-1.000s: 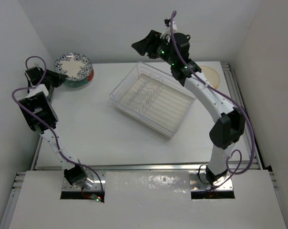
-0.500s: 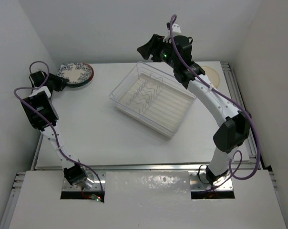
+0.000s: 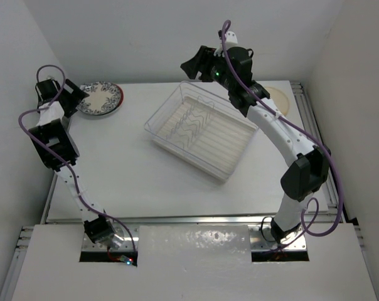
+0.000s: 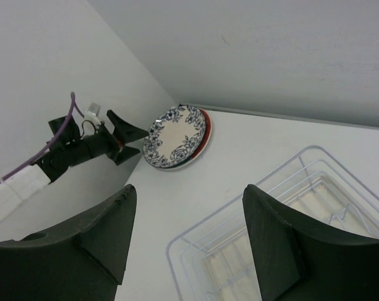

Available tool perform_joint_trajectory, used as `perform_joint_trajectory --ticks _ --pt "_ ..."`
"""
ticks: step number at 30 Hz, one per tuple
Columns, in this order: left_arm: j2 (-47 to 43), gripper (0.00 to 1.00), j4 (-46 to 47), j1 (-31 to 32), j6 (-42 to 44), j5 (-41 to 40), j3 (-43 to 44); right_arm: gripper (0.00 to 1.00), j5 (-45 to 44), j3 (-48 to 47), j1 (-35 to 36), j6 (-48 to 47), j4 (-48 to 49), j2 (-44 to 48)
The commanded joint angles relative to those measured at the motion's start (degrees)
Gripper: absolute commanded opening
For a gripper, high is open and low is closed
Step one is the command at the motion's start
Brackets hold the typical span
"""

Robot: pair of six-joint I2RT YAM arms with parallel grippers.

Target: Unload the plates from the dish rack

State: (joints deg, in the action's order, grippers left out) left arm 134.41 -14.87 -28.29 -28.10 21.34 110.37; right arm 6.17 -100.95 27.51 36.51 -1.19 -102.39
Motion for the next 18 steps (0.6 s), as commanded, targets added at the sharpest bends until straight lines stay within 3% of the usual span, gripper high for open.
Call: perform_joint_trajectory --ticks 1,6,12,18 --pt "0.24 1.0 -7.01 1.75 10.16 -7.36 3.28 0.68 -0.46 -1.01 -0.09 -1.88 1.37 1.4" --pt "-1.17 1.0 -6.84 4.38 18.51 -12.11 1.96 0.69 -0.46 -1.18 -0.09 -2.94 1.37 1.4" --pt "0.33 1.0 -5.17 5.09 20.36 -19.4 2.22 0.69 -0.55 -1.01 -0.09 -3.73 -0.48 1.84" --pt "1.99 1.0 -1.66 7.2 27.83 -21.08 2.31 0.7 -1.87 0.22 -0.09 -4.87 -0.39 2.72"
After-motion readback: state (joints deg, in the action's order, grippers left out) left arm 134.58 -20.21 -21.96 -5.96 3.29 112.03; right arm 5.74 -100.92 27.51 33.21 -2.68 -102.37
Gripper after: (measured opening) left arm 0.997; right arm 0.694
